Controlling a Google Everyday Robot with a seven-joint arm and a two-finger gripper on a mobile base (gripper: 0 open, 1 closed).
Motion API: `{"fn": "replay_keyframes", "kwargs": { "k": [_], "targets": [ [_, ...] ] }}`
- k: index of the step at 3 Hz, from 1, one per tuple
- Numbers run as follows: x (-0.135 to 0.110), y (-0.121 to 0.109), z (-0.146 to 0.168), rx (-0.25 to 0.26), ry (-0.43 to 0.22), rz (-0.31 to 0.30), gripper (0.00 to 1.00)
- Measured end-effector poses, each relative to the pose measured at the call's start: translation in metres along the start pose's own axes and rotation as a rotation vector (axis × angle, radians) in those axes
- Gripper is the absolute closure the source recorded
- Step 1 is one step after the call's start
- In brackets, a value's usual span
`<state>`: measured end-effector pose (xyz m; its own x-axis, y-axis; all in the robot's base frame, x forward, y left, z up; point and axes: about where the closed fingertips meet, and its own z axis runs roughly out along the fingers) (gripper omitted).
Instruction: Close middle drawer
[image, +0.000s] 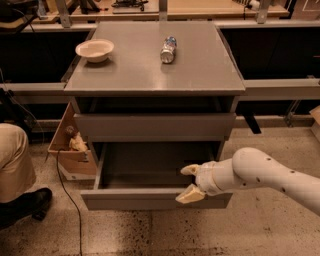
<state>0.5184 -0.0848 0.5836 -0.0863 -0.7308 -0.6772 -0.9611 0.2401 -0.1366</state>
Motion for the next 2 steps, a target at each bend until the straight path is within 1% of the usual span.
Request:
{"fn": "replay_keyframes", "kwargs": {
  "k": [1, 2],
  "targets": [
    [0.010, 0.014, -0.005, -0.005, -0.019, 0.011, 0.64],
    [0.025, 0.024, 0.007, -0.014, -0.040, 0.019, 0.85]
  ]
}}
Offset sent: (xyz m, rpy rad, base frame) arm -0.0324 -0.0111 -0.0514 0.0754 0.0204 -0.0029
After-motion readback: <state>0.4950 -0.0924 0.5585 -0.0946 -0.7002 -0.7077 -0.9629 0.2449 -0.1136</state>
